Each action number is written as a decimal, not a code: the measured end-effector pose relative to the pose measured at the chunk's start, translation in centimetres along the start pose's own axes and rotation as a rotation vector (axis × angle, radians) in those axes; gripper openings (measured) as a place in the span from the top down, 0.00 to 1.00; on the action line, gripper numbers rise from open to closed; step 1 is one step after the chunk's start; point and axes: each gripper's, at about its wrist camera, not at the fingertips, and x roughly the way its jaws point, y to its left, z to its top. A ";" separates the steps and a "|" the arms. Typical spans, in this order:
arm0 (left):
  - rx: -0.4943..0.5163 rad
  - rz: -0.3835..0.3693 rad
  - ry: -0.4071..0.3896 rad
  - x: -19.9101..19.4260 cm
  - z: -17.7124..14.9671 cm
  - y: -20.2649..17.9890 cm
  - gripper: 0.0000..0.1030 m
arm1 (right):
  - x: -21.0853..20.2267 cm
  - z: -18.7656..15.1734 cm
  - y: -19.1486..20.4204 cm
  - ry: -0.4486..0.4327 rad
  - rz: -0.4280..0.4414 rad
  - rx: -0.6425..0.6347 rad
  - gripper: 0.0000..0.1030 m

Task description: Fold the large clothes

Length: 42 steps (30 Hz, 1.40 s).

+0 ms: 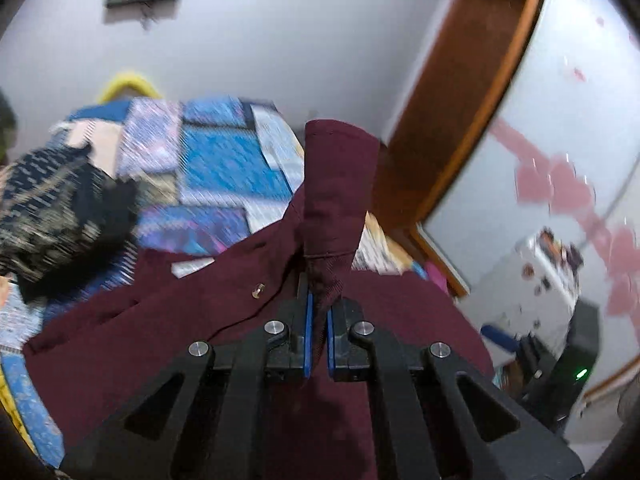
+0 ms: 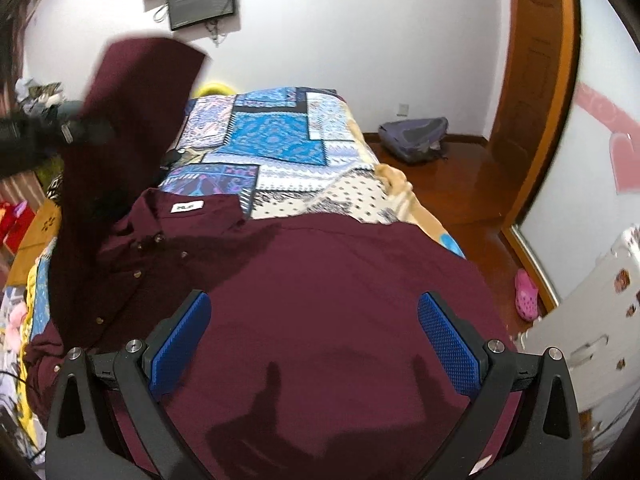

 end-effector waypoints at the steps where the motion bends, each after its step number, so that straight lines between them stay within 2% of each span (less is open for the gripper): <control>1: 0.009 -0.012 0.036 1.2 -0.7 -0.8 0.96 | 0.0 -0.2 -0.4 0.005 -0.002 0.011 0.00; 6: 0.055 -0.037 0.188 6.3 -4.5 -3.0 0.96 | 0.1 -1.0 -1.7 0.026 -0.011 0.043 0.00; 10: 0.103 -0.038 0.286 8.5 -7.2 -4.8 0.96 | 0.2 -1.4 -2.3 0.041 0.001 0.064 0.00; 12: 0.131 -0.033 0.335 9.3 -8.2 -5.4 0.92 | 0.2 -1.5 -2.4 0.049 0.010 0.075 0.00; 14: 0.169 -0.019 0.391 9.3 -9.2 -5.9 0.80 | 0.4 -1.5 -2.6 0.060 0.030 0.096 0.00; 15: 0.178 -0.018 0.391 8.9 -9.4 -5.9 0.75 | 0.5 -1.5 -2.7 0.066 0.044 0.106 0.00; 17: 0.178 -0.013 0.366 7.6 -9.4 -5.7 0.52 | 0.8 -1.4 -2.8 0.080 0.079 0.124 0.00; 21: 0.151 0.003 0.296 4.4 -8.2 -4.0 0.48 | 1.6 -1.5 -2.5 0.111 0.151 0.166 0.00; 23: 0.133 0.024 0.260 2.6 -7.7 -2.6 0.43 | 2.3 -1.5 -2.1 0.138 0.187 0.183 0.00; 27: 0.089 0.137 0.156 -1.9 -7.0 1.9 0.32 | 3.8 -1.4 -1.5 0.176 0.246 0.223 0.02; 30: 0.055 0.293 0.104 -5.0 -7.3 6.5 0.31 | 5.0 -0.9 -1.0 0.198 0.296 0.255 0.09; 32: 0.003 0.362 0.100 -6.4 -7.9 9.5 0.31 | 5.9 -0.6 -0.8 0.214 0.304 0.274 0.15; 36: -0.145 0.491 0.095 -9.2 -10.0 16.6 0.31 | 8.5 -0.4 -0.3 0.262 0.279 0.305 0.41; 37: -0.186 0.524 0.097 -9.9 -10.8 18.5 0.31 | 8.8 -0.4 -0.3 0.261 0.262 0.312 0.51; 39: -0.256 0.565 0.104 -10.8 -12.4 21.2 0.31 | 8.8 -0.2 -0.2 0.238 0.211 0.297 0.63; 42: -0.372 0.601 0.147 -10.9 -15.3 25.4 0.31 | 8.7 0.4 0.3 0.218 0.187 0.256 0.74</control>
